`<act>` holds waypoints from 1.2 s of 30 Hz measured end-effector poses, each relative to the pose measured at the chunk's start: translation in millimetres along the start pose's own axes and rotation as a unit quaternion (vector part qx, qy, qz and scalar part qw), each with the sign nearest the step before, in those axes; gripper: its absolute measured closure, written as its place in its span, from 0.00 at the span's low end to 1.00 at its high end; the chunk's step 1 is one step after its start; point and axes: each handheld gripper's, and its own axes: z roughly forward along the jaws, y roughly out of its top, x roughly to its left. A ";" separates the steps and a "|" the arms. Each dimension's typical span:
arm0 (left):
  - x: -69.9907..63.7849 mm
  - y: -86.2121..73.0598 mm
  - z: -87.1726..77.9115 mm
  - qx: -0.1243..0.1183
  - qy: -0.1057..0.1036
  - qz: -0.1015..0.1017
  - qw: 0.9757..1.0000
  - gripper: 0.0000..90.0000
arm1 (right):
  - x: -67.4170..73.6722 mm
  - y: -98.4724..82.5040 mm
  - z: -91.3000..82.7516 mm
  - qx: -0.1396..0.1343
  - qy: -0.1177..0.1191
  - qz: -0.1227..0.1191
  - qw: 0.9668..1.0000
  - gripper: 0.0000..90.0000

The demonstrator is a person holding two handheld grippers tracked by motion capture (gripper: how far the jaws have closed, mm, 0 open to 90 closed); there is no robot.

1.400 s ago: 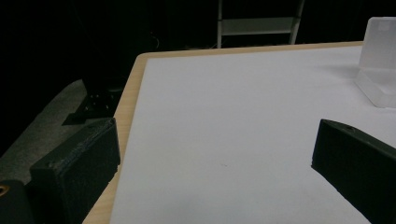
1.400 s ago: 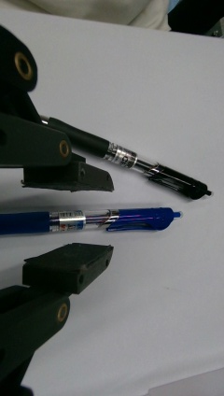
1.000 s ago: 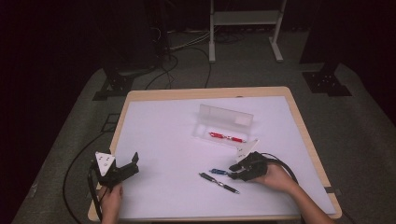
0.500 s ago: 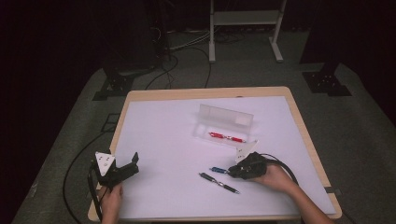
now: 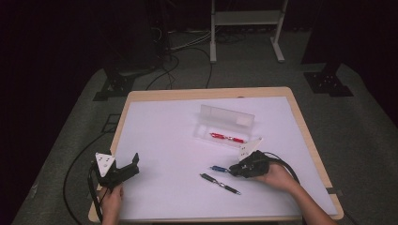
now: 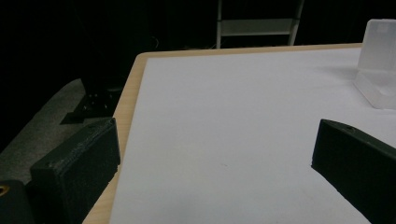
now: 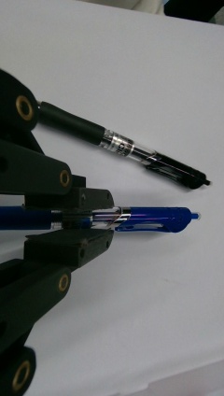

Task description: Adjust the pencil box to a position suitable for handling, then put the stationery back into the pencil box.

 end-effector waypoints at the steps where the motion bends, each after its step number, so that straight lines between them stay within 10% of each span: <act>1: -0.2 -0.1 -0.1 -0.001 0.000 0.001 1.000 0.00 | -0.7 0.3 -0.6 -0.003 -0.001 0.001 1.000 0.87; 20: 0.7 0.2 -1.0 -0.005 0.001 -0.003 1.000 0.00 | -33.3 43.9 -43.8 -0.031 -0.022 -0.004 0.999 0.87; 36: 2.6 -0.7 -2.5 -0.003 0.003 -0.003 1.000 0.00 | -68.3 64.7 -44.0 -0.010 -0.028 0.000 1.000 0.87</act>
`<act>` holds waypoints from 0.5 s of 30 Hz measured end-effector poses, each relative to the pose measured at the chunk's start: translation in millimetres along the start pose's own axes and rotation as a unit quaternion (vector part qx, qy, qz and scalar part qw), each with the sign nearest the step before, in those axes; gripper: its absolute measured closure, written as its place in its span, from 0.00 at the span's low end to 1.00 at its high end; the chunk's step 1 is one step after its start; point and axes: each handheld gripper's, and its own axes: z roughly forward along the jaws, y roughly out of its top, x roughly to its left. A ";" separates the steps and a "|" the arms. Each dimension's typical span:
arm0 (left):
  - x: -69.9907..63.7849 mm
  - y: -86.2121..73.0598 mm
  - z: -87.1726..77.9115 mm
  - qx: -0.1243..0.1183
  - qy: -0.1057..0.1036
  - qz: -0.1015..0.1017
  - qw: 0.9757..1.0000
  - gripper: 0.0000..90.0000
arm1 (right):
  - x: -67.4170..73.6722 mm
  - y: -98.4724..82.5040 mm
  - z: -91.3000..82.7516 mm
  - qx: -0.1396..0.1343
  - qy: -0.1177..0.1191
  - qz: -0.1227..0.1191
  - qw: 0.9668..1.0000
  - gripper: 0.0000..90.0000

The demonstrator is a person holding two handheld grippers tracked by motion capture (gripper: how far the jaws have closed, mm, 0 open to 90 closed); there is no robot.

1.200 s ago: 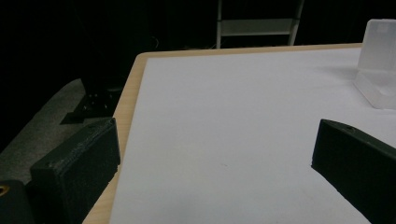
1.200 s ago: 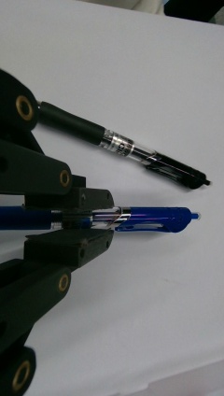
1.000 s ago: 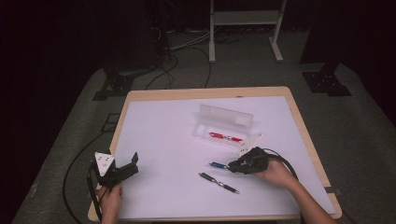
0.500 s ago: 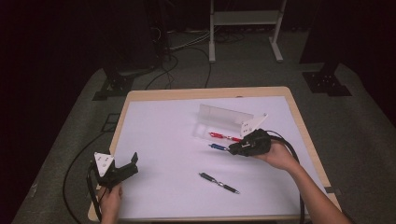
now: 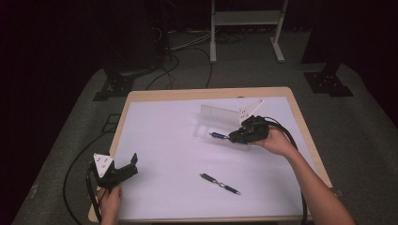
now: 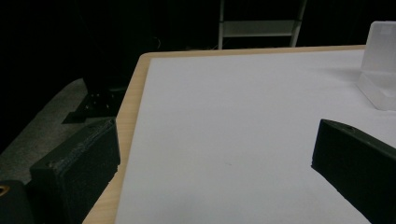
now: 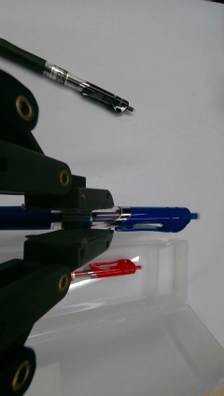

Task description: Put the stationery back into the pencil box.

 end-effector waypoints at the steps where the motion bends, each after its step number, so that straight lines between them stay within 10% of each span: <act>1: -1.2 0.0 -0.1 -0.001 -0.001 0.000 1.000 0.00 | -1.9 3.2 -0.2 0.000 0.000 -0.001 1.000 0.87; 15: -5.2 1.1 0.5 0.000 0.000 0.008 1.000 0.00 | -18.2 14.6 4.9 0.001 -0.010 -0.003 1.000 0.87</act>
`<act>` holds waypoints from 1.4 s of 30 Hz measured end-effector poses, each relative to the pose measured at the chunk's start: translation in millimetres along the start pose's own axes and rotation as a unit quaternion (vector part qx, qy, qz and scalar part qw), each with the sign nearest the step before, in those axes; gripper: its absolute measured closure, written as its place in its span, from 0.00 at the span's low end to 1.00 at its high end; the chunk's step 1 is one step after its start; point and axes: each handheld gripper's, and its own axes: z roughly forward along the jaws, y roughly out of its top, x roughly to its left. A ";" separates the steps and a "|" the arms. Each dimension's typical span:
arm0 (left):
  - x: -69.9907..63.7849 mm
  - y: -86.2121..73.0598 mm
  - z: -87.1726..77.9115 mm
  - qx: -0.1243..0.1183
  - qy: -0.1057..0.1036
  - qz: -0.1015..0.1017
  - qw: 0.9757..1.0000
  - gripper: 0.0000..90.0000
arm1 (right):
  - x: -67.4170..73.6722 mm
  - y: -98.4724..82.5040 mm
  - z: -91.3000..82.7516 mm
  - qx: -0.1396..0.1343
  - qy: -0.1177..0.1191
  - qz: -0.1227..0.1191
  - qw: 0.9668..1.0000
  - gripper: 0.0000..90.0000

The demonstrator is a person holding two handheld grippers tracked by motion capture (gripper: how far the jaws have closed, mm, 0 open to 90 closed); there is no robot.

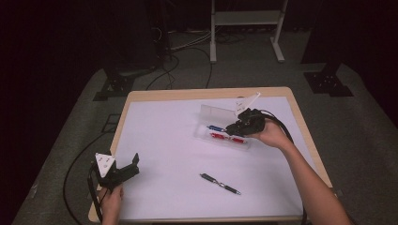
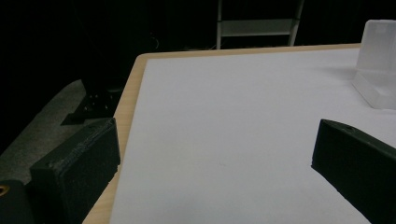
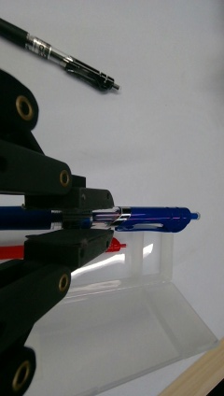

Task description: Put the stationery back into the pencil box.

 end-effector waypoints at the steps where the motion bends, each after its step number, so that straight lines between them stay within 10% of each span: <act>1: -0.6 0.4 0.5 -0.001 -0.004 -0.004 1.000 0.00 | -1.9 1.3 3.3 0.004 0.001 0.000 1.000 0.87; 42: -1.1 0.7 2.5 0.000 -0.007 -0.010 1.000 0.00 | -45.8 -28.3 46.9 0.064 -0.017 0.036 0.997 0.87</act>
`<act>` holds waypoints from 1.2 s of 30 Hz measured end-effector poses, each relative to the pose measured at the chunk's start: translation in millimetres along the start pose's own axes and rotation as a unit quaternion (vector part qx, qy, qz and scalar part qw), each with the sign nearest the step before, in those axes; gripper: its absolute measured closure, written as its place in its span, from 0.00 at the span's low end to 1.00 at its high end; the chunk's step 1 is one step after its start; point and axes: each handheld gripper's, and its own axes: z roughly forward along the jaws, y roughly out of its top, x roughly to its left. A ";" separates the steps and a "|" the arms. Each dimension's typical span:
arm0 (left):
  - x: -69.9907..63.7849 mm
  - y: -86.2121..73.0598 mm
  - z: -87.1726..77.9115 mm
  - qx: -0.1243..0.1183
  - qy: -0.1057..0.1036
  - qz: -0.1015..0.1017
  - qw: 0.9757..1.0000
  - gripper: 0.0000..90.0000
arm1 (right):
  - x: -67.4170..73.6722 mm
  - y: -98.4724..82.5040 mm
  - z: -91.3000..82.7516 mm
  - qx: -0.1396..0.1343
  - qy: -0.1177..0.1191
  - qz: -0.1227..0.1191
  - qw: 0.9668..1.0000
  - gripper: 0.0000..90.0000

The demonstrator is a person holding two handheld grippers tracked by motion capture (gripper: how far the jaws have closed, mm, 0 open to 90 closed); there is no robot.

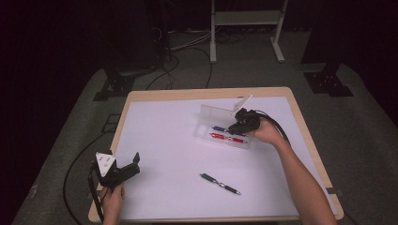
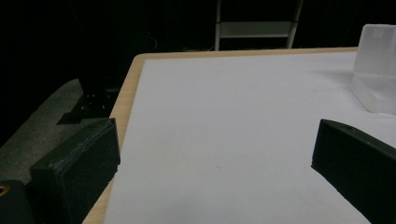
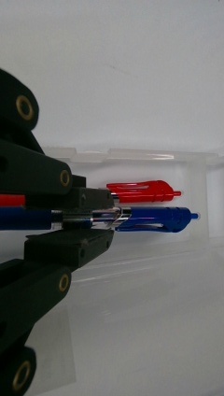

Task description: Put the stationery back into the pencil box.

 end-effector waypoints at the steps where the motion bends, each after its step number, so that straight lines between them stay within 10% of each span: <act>1: -0.7 0.1 0.0 0.000 0.000 0.001 1.000 0.00 | -0.2 -0.2 0.9 0.000 0.001 0.000 1.000 0.87; 12: 0.3 -0.5 -0.4 0.002 -0.001 -0.002 1.000 0.00 | 0.8 0.1 8.3 0.019 -0.001 -0.004 1.000 0.87; 36: -1.4 0.0 -2.3 -0.003 -0.001 0.002 1.000 0.00 | 19.8 -14.8 -20.5 -0.048 0.020 0.011 0.999 0.71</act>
